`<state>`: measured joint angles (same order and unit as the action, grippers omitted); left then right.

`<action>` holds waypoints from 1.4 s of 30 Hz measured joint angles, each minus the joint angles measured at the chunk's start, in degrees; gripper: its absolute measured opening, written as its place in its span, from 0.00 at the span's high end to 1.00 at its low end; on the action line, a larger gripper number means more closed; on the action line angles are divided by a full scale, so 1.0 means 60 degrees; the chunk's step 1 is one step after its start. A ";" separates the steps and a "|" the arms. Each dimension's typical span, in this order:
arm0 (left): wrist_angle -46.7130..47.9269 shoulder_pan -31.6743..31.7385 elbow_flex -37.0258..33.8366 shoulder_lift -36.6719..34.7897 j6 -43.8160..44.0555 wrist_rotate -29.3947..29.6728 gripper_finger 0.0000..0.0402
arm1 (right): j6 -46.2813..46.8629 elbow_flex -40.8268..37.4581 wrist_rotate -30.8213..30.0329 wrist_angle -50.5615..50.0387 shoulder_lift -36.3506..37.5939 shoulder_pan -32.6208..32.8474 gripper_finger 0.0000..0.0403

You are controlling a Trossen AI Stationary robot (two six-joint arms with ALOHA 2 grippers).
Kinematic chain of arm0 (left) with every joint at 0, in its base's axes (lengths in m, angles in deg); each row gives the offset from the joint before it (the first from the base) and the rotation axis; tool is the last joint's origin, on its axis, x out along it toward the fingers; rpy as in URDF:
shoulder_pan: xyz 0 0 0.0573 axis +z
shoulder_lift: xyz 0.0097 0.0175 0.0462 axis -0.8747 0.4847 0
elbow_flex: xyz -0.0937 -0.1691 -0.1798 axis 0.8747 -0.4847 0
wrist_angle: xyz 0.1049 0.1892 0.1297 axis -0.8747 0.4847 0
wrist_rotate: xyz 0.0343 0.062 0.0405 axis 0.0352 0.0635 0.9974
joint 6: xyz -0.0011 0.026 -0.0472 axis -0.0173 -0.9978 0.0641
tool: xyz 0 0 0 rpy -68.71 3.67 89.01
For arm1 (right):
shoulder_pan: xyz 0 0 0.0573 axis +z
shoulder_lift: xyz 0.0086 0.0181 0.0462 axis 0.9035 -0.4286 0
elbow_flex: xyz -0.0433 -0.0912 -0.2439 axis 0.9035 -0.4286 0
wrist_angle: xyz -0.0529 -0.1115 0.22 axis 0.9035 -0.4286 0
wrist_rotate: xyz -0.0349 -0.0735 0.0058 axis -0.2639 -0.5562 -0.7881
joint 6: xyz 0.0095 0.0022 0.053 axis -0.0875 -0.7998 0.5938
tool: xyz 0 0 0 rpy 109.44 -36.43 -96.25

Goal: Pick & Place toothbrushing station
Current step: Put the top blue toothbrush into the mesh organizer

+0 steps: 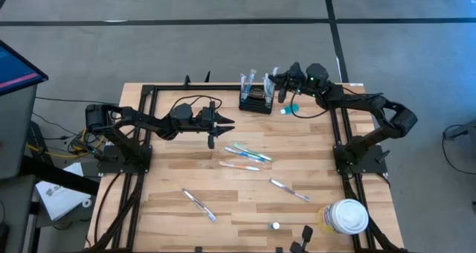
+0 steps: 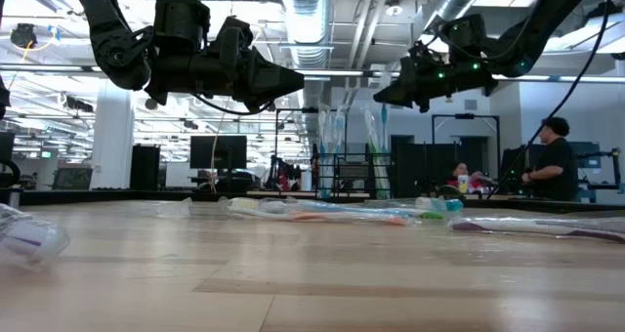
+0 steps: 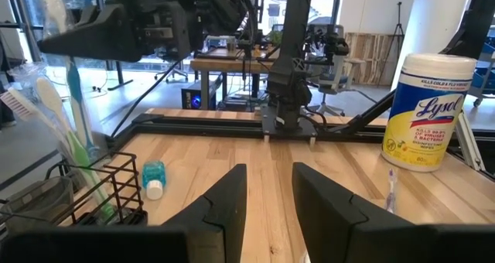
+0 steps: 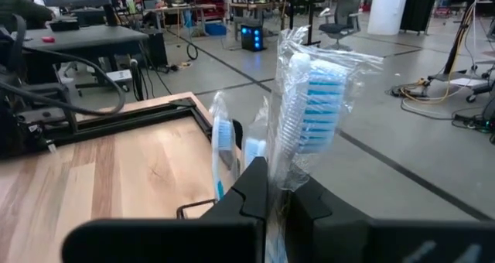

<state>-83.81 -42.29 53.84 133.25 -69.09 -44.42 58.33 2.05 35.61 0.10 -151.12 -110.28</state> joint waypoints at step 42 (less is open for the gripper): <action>0.0093 0.0000 0.0000 0.0000 0.0036 -0.0004 0.75 | 0.0093 -0.0004 0.0098 0.0029 -0.1271 0.0236 0.97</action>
<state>-83.25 -42.29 53.84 133.25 -68.88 -44.45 58.89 2.03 36.20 0.27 -158.74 -108.87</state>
